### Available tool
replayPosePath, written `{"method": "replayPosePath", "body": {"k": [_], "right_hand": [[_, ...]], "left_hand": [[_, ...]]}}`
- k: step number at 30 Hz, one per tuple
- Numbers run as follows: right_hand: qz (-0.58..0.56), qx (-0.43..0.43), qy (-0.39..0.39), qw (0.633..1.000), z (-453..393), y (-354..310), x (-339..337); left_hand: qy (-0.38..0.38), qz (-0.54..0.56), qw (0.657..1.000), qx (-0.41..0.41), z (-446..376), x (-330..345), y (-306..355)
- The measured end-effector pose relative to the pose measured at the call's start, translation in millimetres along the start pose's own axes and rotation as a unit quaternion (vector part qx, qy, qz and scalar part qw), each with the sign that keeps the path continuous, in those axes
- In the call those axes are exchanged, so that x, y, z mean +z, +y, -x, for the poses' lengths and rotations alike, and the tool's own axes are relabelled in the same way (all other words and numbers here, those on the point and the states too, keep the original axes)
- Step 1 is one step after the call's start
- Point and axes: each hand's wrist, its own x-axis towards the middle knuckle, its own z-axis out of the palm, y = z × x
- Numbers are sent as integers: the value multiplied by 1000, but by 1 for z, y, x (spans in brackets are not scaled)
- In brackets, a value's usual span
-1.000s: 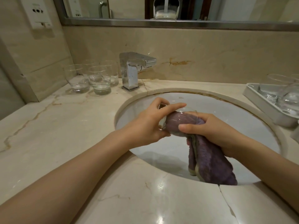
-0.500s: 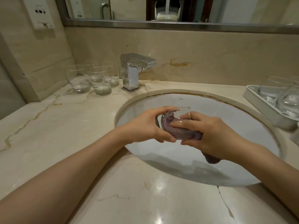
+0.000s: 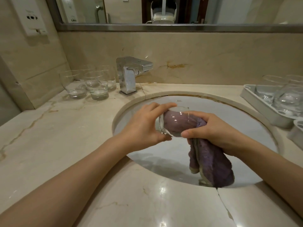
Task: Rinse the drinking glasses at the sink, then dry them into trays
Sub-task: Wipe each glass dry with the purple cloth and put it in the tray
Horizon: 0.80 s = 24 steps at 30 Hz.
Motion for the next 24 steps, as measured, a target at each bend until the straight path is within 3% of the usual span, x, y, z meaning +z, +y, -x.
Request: {"method": "replayPosePath", "body": {"k": [4, 7, 13, 17, 24], "right_hand": [[-29, -19, 35, 999, 0, -4, -6], [13, -38, 84, 996, 2, -11, -14], [7, -55, 229, 972, 1, -13, -27], [77, -26, 259, 962, 7, -19, -23], [156, -64, 297, 940, 74, -75, -46]], "left_hand": [[50, 2, 999, -4, -2, 0, 0], [60, 22, 997, -34, -4, -2, 3], [62, 178, 968, -167, -5, -2, 6], [74, 305, 927, -206, -9, 2, 22], [34, 403, 899, -165, -40, 5, 83]]}}
